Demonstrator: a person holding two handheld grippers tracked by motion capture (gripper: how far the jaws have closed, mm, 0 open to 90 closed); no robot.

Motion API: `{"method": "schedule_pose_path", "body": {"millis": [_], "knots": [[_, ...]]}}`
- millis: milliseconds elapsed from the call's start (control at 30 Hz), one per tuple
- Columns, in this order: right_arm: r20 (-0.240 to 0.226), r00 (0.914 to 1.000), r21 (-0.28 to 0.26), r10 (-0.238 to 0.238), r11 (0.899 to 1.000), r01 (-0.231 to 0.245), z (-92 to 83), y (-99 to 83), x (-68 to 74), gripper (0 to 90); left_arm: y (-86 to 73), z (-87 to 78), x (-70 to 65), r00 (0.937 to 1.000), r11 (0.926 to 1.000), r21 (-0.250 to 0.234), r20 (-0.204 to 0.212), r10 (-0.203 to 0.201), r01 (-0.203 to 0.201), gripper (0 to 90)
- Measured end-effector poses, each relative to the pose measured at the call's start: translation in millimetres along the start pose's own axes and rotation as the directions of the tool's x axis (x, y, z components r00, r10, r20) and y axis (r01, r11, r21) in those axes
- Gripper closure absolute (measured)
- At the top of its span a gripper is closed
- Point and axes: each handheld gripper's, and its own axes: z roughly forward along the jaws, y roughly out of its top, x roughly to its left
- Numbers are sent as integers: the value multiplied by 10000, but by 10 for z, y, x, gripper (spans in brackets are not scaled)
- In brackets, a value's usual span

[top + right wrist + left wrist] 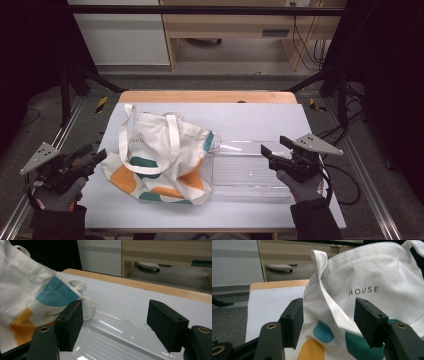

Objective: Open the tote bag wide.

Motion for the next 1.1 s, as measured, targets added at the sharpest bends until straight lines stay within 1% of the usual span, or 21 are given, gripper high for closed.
{"method": "schedule_pose_path", "body": {"millis": [33,167,233,267,333,400,467,500,600,667,800,833,967,1033,1067,1100], "knots": [[-78,10000,-74,2,10000,-3,-5,45,28,297,45,-6,6,10000,9999,-101,10,-4,4,407],[-164,9999,-118,-18,9999,16,-1,84,62,305,108,-2,8,10000,9999,-163,21,-6,6,408],[-313,9995,-145,-8,9999,4,18,116,104,313,156,15,3,10000,9998,-189,27,8,-7,410],[-313,9995,-145,-8,9999,4,18,116,104,313,156,15,3,10000,9998,-189,27,8,-7,410],[-491,9988,-184,8,9998,-17,48,144,153,323,192,37,2,10000,9997,-231,50,-48,49,413],[-507,9987,-198,10,9998,-20,59,152,168,326,204,47,0,10000,9997,-239,42,-53,54,415],[-709,9975,-176,12,9998,-24,100,187,223,336,228,73,-8,10000,9998,-208,19,-26,27,416],[-758,9971,-185,9,9998,-23,113,198,239,341,248,94,-19,10000,9998,-201,-6,31,-31,417],[-883,9961,-177,11,9998,-26,139,217,272,347,263,114,-28,10000,9998,-202,14,36,-35,422],[-1018,9948,-155,-33,9999,17,177,241,330,358,279,146,-47,10000,9998,-181,76,30,-29,425],[-1201,9927,-127,-65,9999,50,214,261,383,367,295,181,-81,9999,9998,-171,136,83,-80,430],[-1320,9912,-114,-56,9999,42,239,274,420,373,308,203,-106,9998,9998,-156,156,148,-145,430],[-1484,9889,-95,-59,9999,46,278,291,471,381,325,240,-144,9995,9997,-134,227,196,-193,436],[-1516,9884,-103,-92,9999,77,288,295,484,384,337,274,-173,9993,9997,-88,311,216,-213,437],[-1587,9873,-77,-82,9999,70,311,300,515,388,343,313,-211,9989,9997,-67,403,246,-244,439],[-1641,9864,-67,-119,9999,110,320,302,527,391,343,313,-211,9989,9997,-67,403,246,-244,440]]}}
